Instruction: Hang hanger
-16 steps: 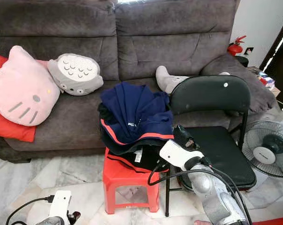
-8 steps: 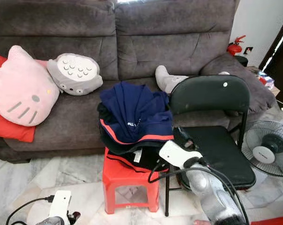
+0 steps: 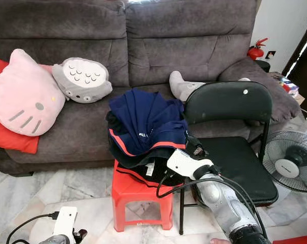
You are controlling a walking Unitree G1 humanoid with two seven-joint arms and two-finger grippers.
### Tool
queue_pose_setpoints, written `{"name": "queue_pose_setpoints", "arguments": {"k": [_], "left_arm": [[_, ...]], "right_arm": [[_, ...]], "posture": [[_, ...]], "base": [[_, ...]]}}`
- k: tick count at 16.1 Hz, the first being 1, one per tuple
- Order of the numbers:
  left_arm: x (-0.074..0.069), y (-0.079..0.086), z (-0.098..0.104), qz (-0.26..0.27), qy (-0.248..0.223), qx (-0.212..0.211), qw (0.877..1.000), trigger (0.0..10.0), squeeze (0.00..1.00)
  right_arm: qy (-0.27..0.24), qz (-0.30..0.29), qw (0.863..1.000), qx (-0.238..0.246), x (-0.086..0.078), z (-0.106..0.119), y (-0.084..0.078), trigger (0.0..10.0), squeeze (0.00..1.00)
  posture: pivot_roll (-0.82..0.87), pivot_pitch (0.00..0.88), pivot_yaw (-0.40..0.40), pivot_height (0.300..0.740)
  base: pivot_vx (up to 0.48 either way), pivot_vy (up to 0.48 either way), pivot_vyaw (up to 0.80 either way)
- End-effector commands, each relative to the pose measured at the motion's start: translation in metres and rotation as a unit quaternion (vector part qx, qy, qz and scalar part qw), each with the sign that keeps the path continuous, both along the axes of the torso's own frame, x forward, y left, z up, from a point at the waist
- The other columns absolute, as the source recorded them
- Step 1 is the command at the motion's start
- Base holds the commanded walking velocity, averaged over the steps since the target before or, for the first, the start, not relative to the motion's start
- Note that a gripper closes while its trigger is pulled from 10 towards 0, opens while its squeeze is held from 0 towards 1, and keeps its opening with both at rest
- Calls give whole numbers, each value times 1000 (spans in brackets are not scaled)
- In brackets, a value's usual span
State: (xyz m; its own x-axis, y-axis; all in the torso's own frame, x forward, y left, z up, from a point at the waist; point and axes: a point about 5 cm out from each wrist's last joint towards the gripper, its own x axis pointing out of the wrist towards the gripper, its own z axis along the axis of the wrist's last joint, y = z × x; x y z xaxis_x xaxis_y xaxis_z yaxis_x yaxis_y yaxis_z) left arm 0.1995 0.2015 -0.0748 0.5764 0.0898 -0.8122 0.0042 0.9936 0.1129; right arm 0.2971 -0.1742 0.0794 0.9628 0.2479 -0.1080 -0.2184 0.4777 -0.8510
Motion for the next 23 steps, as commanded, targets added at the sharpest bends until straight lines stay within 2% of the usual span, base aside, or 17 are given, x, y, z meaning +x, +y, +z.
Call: {"name": "queue_pose_setpoints", "arguments": {"k": [1,4,9,16,23], "left_arm": [[-1,1,0,-2,2,5,1000,10000,0],[0,1,0,-1,1,5,1000,10000,0],[0,1,0,-2,1,5,1000,10000,0],[-1,1,0,-3,1,5,1000,10000,0],[-2,0,-1,-3,2,5,1000,10000,0]], "right_arm": [[-7,14,1000,-1,2,2,3,10000,0],[-26,17,999,-14,3,5,3,10000,0],[-18,3,999,-31,6,-1,-1,10000,0],[-47,19,998,-23,26,14,4,10000,0],[-18,26,999,-29,31,4,6,10000,0]], "posture": [[-134,0,-13,740],[-133,0,-13,740],[-130,0,-14,740],[-127,0,-12,740],[-125,0,-14,740]], "base": [[0,0,0],[0,0,0],[0,0,0],[0,0,0],[0,0,0]]}}
